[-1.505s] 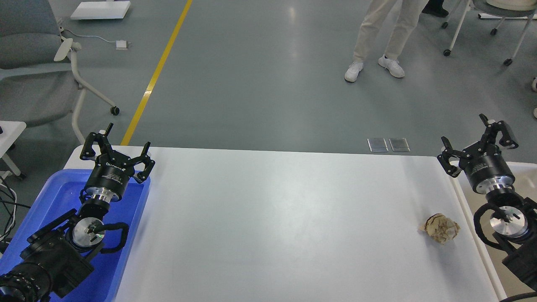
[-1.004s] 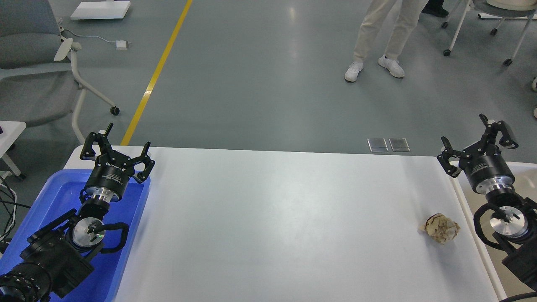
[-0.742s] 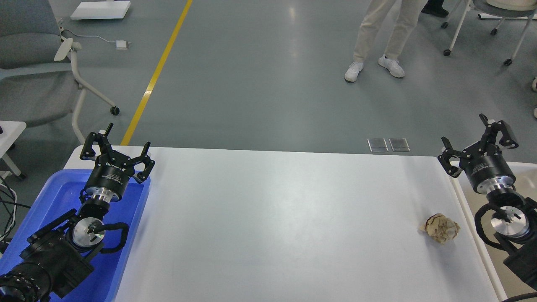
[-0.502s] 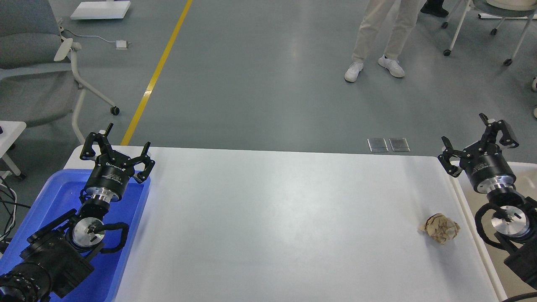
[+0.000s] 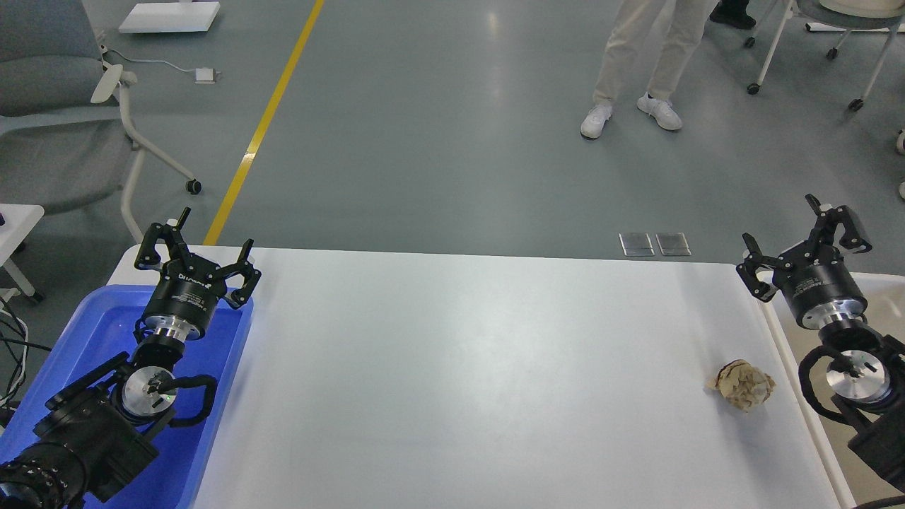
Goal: Tidy desktop
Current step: 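Move the right gripper over the crumpled tan paper ball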
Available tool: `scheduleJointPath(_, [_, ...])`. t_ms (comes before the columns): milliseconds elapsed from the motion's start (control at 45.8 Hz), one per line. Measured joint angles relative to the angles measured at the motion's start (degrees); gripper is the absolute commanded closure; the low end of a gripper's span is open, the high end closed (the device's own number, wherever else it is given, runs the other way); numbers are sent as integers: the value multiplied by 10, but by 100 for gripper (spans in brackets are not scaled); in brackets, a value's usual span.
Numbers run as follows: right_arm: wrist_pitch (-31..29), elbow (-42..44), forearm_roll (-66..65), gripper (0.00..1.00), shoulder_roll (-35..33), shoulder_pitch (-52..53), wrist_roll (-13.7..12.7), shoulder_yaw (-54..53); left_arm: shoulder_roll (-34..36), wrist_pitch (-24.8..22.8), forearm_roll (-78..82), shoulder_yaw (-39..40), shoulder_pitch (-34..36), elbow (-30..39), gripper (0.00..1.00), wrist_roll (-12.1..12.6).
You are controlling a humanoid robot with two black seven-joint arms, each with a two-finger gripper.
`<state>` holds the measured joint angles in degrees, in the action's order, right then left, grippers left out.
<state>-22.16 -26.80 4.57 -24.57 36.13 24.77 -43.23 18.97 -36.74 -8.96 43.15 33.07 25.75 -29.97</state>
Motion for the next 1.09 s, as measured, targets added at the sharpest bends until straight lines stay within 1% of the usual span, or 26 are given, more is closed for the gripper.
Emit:
scheduleJointPath(371, [3, -5, 1, 0, -3, 4, -1, -4, 0, 0, 0, 0, 0, 0, 0, 0])
scheduleJointPath(611, [2, -9, -18, 1, -25, 14, -2, 9, 0, 0, 0, 0, 0, 0, 0, 0])
scheduleJointPath(895, [13, -8, -158, 1, -81, 61, -1, 70, 0, 0, 0, 0, 0, 0, 0, 0])
scheduleJointPath(1091, [15, -16, -323, 1, -122, 113, 0, 127, 0, 0, 0, 0, 0, 0, 0, 0])
